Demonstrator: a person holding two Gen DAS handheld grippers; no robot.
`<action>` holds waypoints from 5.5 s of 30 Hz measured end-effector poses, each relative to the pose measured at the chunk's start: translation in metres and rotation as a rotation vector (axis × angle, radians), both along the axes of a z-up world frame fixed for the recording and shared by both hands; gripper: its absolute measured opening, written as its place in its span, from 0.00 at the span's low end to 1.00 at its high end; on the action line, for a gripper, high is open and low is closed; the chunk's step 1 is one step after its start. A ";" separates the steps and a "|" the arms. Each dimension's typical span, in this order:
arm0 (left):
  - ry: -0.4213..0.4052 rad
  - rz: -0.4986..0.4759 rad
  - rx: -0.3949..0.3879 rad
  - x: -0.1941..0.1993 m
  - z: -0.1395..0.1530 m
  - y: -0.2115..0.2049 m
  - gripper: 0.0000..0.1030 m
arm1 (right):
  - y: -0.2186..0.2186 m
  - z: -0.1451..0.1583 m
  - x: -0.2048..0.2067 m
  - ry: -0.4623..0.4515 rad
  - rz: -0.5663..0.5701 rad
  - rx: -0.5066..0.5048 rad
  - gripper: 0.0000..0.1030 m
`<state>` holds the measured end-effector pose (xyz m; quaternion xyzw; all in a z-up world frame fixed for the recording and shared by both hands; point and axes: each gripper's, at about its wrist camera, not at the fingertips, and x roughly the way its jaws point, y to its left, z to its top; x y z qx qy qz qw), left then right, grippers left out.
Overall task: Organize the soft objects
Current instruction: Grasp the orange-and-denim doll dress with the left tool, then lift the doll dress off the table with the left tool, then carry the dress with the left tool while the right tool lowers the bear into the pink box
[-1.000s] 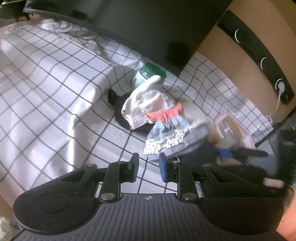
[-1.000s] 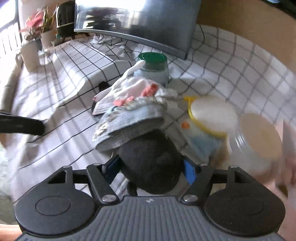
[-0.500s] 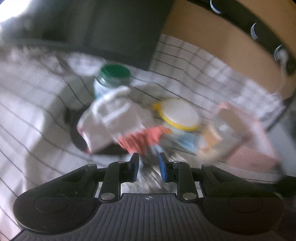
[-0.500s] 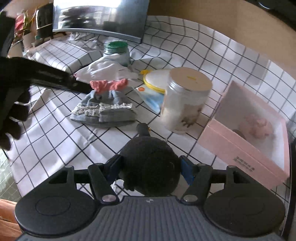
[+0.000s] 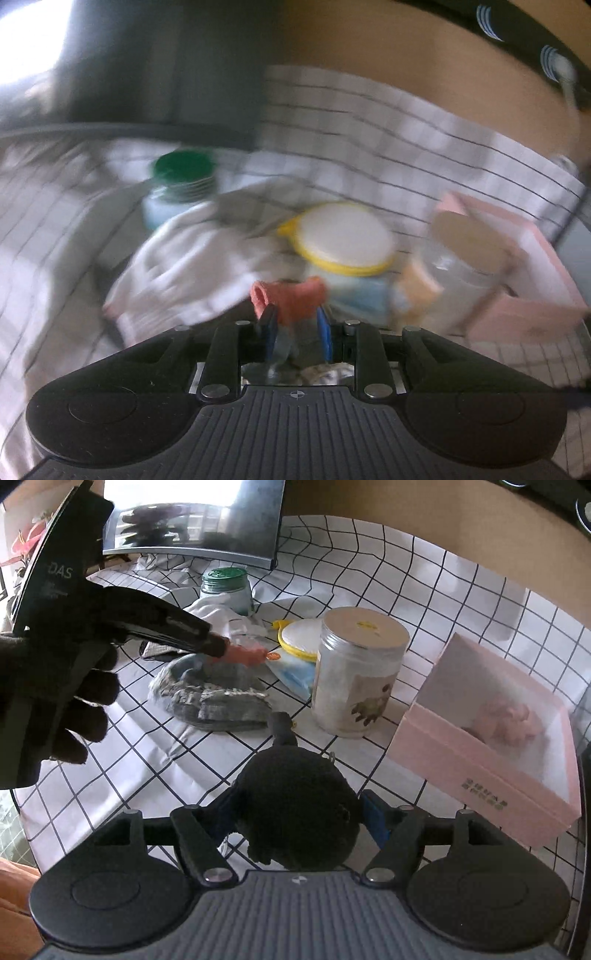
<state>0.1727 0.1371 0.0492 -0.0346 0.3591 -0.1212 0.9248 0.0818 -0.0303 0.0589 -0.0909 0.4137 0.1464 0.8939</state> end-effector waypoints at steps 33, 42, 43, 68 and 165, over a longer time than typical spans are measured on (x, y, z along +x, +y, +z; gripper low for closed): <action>0.097 0.026 0.054 -0.062 0.013 0.099 0.25 | 0.018 -0.019 0.023 0.011 -0.026 -0.047 0.80; 0.171 0.213 -0.073 -0.053 0.000 0.108 0.25 | 0.008 -0.039 0.025 0.085 -0.069 -0.016 0.82; 0.181 0.237 -0.091 -0.049 -0.002 0.105 0.25 | 0.008 -0.041 0.025 0.098 -0.067 -0.008 0.82; 0.129 0.024 0.072 -0.030 -0.004 0.020 0.25 | -0.001 -0.045 0.014 0.099 -0.059 0.041 0.84; 0.177 -0.304 0.050 -0.065 -0.006 -0.032 0.21 | -0.034 -0.009 0.011 0.067 -0.067 -0.008 0.83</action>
